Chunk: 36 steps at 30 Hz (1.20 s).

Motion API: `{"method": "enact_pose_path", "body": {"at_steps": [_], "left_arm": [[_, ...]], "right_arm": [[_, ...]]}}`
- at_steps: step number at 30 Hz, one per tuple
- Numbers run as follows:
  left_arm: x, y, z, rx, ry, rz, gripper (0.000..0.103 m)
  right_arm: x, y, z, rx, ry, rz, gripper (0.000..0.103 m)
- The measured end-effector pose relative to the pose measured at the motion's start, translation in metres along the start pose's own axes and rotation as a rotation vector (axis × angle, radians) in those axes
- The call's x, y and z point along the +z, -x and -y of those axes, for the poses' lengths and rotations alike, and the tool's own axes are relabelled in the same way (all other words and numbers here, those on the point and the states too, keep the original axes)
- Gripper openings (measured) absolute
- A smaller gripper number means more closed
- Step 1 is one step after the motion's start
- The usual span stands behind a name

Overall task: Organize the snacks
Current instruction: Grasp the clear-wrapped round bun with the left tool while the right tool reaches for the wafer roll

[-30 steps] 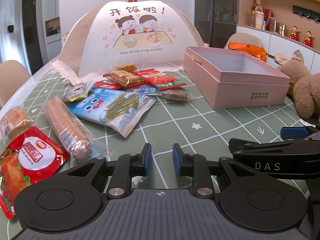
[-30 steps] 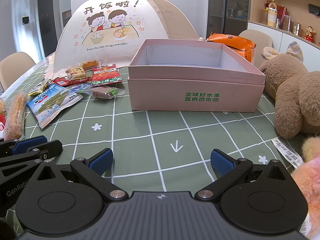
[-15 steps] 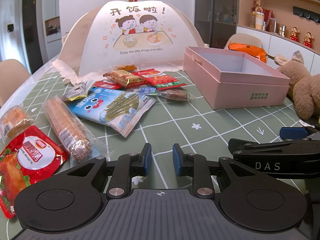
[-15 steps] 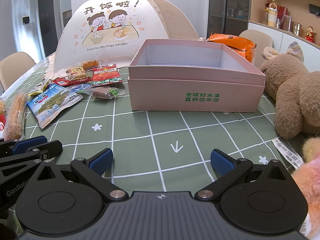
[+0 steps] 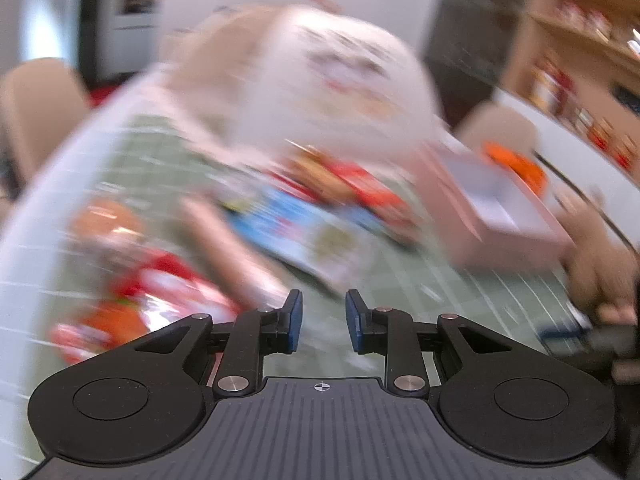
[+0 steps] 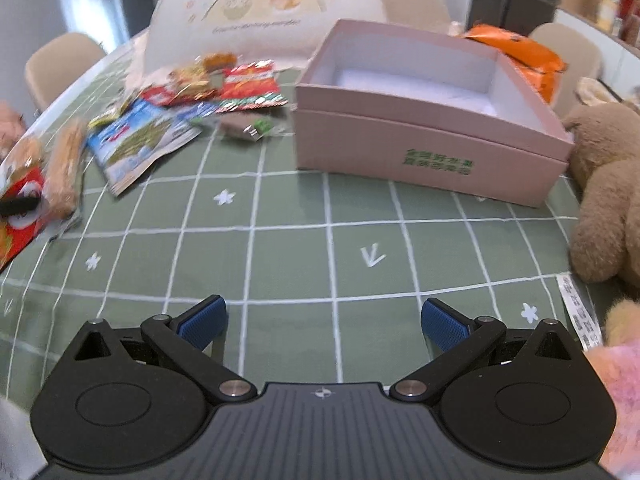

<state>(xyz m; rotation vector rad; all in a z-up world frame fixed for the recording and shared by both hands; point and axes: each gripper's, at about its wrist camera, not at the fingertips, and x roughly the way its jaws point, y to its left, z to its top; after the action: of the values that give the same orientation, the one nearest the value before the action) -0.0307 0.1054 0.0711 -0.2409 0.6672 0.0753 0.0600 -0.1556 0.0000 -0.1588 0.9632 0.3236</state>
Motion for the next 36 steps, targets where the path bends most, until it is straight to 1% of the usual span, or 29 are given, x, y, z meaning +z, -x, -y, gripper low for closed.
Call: {"method": "enact_pose_path", "body": {"at_steps": [1, 2, 3, 5, 6, 7, 9, 10, 12, 13, 14, 15, 17, 19, 21, 23, 24, 27, 28, 30, 31, 32, 33, 34, 35, 36], "left_arm": [[0.01, 0.006, -0.022, 0.052, 0.046, 0.021, 0.028], [0.019, 0.009, -0.041, 0.097, 0.096, 0.028, 0.028], [0.028, 0.01, -0.064, 0.143, 0.165, 0.025, 0.028], [0.046, 0.004, -0.1, 0.198, 0.279, -0.008, 0.028], [0.053, -0.003, -0.115, 0.208, 0.32, -0.025, 0.028], [0.06, -0.014, -0.129, 0.196, 0.358, -0.054, 0.028], [0.07, -0.035, -0.145, 0.173, 0.409, -0.098, 0.028], [0.075, -0.048, -0.151, 0.18, 0.425, -0.126, 0.028], [0.078, -0.067, -0.156, 0.237, 0.409, -0.167, 0.028], [0.08, -0.076, -0.154, 0.267, 0.38, -0.177, 0.029], [0.082, -0.08, -0.152, 0.285, 0.344, -0.169, 0.03], [0.084, -0.085, -0.146, 0.298, 0.299, -0.175, 0.031], [0.088, -0.095, -0.134, 0.338, 0.175, -0.179, 0.037], [0.089, -0.103, -0.127, 0.363, 0.084, -0.183, 0.044], [0.091, -0.107, -0.126, 0.368, 0.057, -0.19, 0.045], [0.09, -0.106, -0.129, 0.361, 0.06, -0.192, 0.046], [0.089, -0.105, -0.131, 0.362, 0.065, -0.194, 0.048], [0.085, -0.096, -0.137, 0.412, 0.035, -0.193, 0.055], [0.083, -0.092, -0.14, 0.425, 0.035, -0.188, 0.056], [0.082, -0.089, -0.147, 0.42, 0.074, -0.186, 0.056], [0.082, -0.087, -0.151, 0.409, 0.105, -0.184, 0.052], [0.081, -0.086, -0.155, 0.355, 0.149, -0.179, 0.051], [0.078, -0.085, -0.159, 0.264, 0.197, -0.189, 0.051], [0.075, -0.085, -0.162, 0.192, 0.232, -0.203, 0.054], [0.073, -0.084, -0.162, 0.147, 0.241, -0.21, 0.054], [0.072, -0.082, -0.161, 0.112, 0.227, -0.209, 0.054]], "right_arm": [[0.002, 0.001, -0.001, -0.001, -0.004, -0.021, 0.102], [0.002, 0.005, -0.003, 0.003, -0.02, -0.031, 0.095], [0.002, 0.011, -0.004, 0.012, -0.028, -0.024, 0.092], [0.001, 0.029, -0.01, 0.051, -0.019, 0.029, 0.092], [0.002, 0.035, -0.015, 0.055, -0.003, 0.053, 0.092], [0.004, 0.041, -0.02, 0.055, 0.018, 0.076, 0.092], [0.008, 0.052, -0.033, 0.04, 0.071, 0.128, 0.092], [0.01, 0.055, -0.038, 0.029, 0.09, 0.149, 0.092], [0.014, 0.06, -0.05, 0.0, 0.128, 0.183, 0.092], [0.015, 0.061, -0.053, -0.006, 0.141, 0.187, 0.092], [0.016, 0.062, -0.058, -0.001, 0.156, 0.18, 0.092], [0.015, 0.062, -0.06, 0.01, 0.165, 0.172, 0.092], [0.013, 0.06, -0.062, 0.036, 0.172, 0.154, 0.092], [0.01, 0.057, -0.064, 0.043, 0.165, 0.137, 0.092], [0.007, 0.059, -0.063, 0.047, 0.153, 0.129, 0.092], [0.005, 0.062, -0.059, 0.046, 0.144, 0.133, 0.092], [0.004, 0.063, -0.058, 0.044, 0.144, 0.135, 0.092], [0.004, 0.062, -0.053, 0.024, 0.134, 0.133, 0.092], [0.004, 0.062, -0.053, 0.023, 0.126, 0.133, 0.092], [0.003, 0.061, -0.052, 0.031, 0.112, 0.126, 0.092], [0.003, 0.061, -0.053, 0.037, 0.107, 0.121, 0.092], [0.001, 0.061, -0.055, 0.047, 0.1, 0.119, 0.092], [0.001, 0.061, -0.057, 0.055, 0.098, 0.118, 0.092], [0.0, 0.061, -0.059, 0.063, 0.098, 0.117, 0.092], [-0.002, 0.061, -0.062, 0.069, 0.103, 0.115, 0.092], [-0.003, 0.062, -0.065, 0.072, 0.11, 0.115, 0.092]]}}
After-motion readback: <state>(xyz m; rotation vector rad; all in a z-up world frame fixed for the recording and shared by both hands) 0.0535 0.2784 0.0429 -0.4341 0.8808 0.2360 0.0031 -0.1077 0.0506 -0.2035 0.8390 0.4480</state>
